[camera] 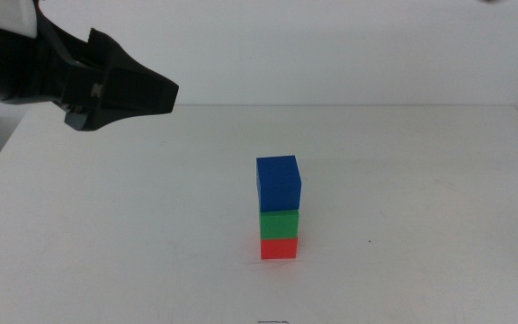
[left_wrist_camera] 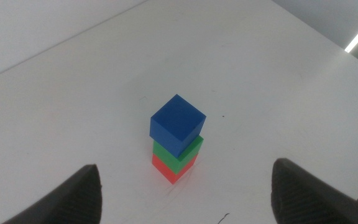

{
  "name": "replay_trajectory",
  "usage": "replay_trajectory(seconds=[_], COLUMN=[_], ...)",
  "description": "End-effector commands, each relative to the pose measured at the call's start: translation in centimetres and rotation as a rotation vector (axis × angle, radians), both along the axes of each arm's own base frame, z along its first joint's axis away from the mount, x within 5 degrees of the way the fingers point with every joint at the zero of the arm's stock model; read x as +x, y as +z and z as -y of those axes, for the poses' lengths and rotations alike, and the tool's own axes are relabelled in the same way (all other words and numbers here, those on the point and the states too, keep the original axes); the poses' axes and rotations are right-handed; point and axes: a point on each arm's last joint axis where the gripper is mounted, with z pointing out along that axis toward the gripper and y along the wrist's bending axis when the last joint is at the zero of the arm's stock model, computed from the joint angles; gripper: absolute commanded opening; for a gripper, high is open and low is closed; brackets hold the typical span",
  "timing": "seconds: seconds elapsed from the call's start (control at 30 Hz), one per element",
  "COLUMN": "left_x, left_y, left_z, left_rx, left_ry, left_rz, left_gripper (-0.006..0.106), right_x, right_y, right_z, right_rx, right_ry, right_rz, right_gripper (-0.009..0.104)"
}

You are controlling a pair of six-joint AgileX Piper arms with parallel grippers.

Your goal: Stack red cubes first, then green, then blue cubes in a specific spot.

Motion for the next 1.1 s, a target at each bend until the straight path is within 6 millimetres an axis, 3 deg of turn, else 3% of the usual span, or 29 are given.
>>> replay_trajectory(seconds=[0.0,0.27,0.53,0.83,1.07], left_x=[-0.3,-0.3,-0.3,-0.3,1.6], left_y=[1.5,1.5,1.5,1.5,2.3], left_z=[0.1,0.1,0.1,0.1,-3.8], left_rx=[-0.074,-0.074,-0.074,-0.074,-0.050], left_ry=[0.016,0.016,0.016,0.015,0.506], left_rz=[0.061,0.061,0.061,0.060,0.376], left_gripper=[0.094,0.094,0.094,0.094,0.094], right_x=[-2.4,-6.7,-7.3,-7.3,-7.3], right_y=[1.3,-1.2,-1.8,-1.7,-1.7], right_z=[2.7,7.7,8.3,8.4,8.4], right_rx=[0.016,0.019,0.016,0.006,0.003], right_ry=[-0.031,-0.089,-0.085,-0.087,-0.087], right_rz=[0.122,0.319,0.445,0.447,0.448], right_gripper=[0.060,0.060,0.060,0.060,0.060])
